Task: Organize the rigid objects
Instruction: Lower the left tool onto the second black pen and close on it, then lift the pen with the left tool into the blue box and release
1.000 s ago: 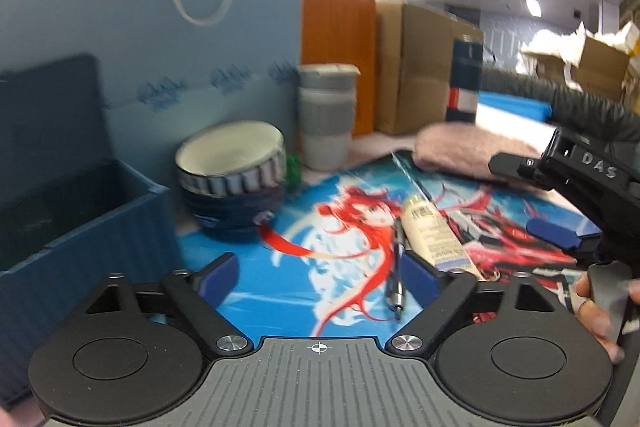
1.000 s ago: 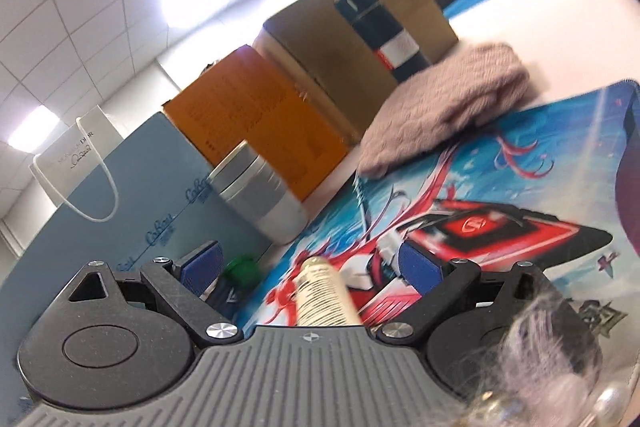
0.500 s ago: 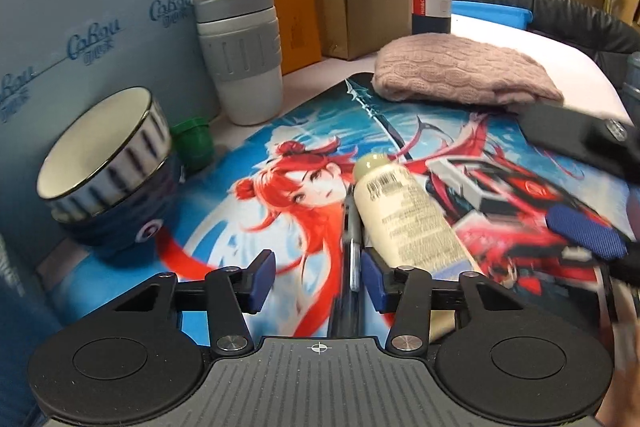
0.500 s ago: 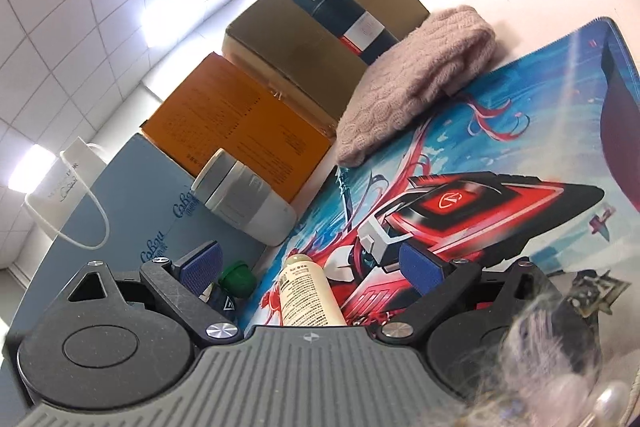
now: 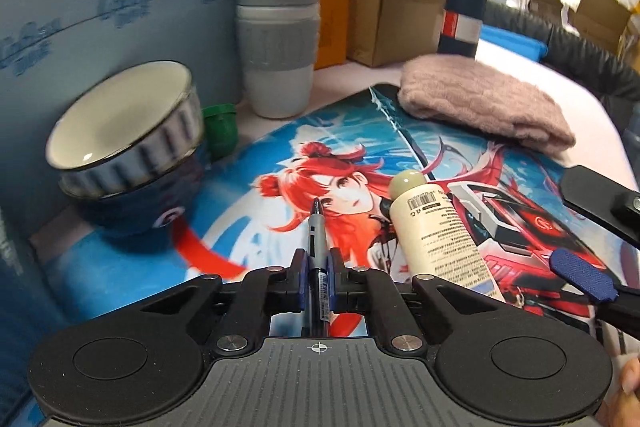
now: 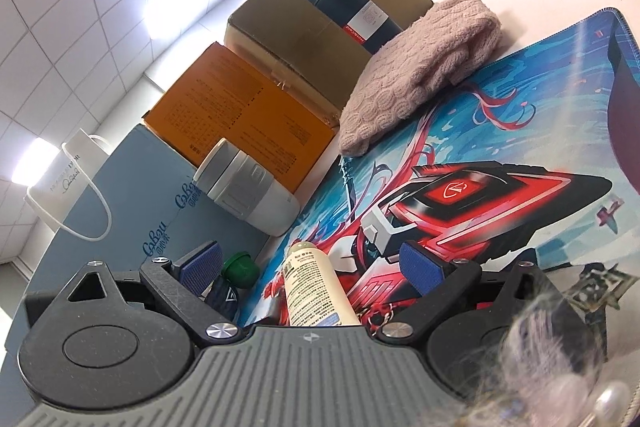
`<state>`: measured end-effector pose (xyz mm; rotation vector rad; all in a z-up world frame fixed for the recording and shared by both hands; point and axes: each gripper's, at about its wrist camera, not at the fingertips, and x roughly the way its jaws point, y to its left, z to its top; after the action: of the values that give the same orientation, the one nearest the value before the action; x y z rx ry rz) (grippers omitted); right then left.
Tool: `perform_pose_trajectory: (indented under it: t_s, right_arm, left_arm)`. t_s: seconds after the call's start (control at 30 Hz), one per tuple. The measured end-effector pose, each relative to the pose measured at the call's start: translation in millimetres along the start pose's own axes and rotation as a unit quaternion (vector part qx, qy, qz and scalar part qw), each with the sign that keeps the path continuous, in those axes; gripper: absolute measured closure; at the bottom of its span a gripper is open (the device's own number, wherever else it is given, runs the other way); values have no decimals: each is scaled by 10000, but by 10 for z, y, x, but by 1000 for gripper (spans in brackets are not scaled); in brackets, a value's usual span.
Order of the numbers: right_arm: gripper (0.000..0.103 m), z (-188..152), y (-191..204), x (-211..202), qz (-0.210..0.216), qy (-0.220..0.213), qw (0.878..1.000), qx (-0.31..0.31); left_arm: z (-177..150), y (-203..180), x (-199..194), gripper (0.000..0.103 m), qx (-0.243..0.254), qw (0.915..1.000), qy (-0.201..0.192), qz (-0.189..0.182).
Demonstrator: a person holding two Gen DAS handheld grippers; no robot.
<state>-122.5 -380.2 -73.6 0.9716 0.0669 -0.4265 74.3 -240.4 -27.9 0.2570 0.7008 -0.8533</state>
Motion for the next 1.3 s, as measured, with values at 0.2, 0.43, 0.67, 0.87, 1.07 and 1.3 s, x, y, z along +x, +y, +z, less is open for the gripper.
perform_pose_trajectory:
  t_s: [0.2,0.43,0.67,0.87,1.07,1.3]
  right_arm:
    - [7,-22,56,-22,38,-88,9997,-213]
    - [7,-69,238,-51,15,-94,9979,-643]
    - [7,-236,635,-121,548,319,9952,-740]
    - [7,-574,992,-97,1047,704,9875,-941]
    - [7,-837,1079,-28,1002,861,9808,-1435]
    - [8,-849,977,19,814,920,9836,-1322]
  left_arm:
    - [-194,139,-628,95,-240,9971,-685,-229]
    - [-425,397,-1561,95,-537,9818,-1807,-233]
    - [-392,958,-2254,95,-683,9490,-2841,1187]
    - [-355,1307,-2194,95,-402,9482,-2244,2212]
    - [-355,1609,-1917,95,-311,9651,-1176,2318]
    - [-257,1644,-1640,94,-296,9788,-703,1903]
